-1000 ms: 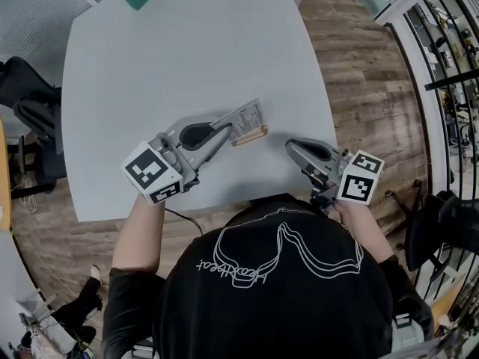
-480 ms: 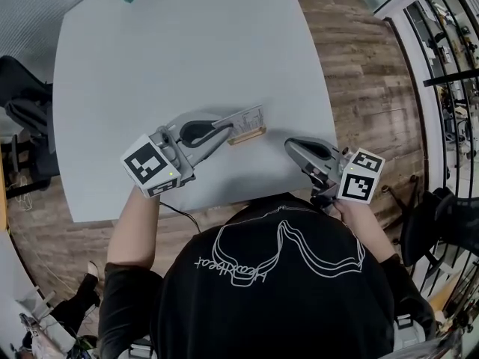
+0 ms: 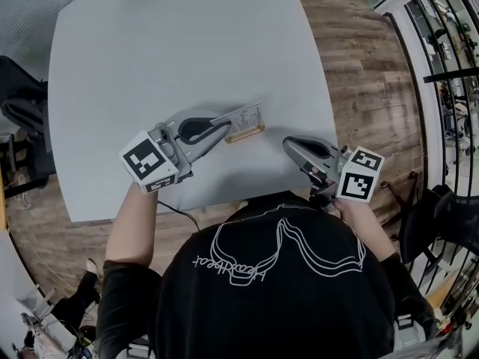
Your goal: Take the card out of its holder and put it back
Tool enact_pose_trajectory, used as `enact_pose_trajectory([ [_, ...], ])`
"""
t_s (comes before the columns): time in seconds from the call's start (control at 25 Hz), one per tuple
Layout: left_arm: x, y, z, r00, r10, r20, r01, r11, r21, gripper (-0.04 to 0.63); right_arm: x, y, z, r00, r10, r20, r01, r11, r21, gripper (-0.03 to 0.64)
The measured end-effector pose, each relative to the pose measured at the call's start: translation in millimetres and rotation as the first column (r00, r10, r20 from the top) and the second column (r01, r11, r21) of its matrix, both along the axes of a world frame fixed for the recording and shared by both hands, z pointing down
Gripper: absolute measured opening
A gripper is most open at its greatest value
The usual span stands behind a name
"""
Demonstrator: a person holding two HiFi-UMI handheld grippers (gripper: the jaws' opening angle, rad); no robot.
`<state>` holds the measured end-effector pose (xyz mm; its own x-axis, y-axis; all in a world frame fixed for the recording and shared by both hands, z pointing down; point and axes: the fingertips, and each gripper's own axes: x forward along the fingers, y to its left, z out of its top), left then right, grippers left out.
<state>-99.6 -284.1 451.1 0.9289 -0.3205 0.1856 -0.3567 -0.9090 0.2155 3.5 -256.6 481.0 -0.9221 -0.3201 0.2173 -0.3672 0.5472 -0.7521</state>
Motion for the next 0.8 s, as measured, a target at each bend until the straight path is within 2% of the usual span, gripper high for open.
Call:
enact_pose_trajectory([
  [0.32, -1.8, -0.4, 6.3, 1.000, -0.005, -0.011, 0.005, 1.000, -0.016, 0.025, 1.3, 1.1, 4.4, 1.000, 0.004, -0.010, -0.004, 1.000, -0.004, 0.009],
  [0.8, 0.5, 0.0, 16.9, 1.000, 0.004, 0.027, -0.004, 1.000, -0.011, 0.025, 1.8, 0.6, 6.9, 1.000, 0.012, -0.014, -0.012, 1.000, -0.008, 0.009],
])
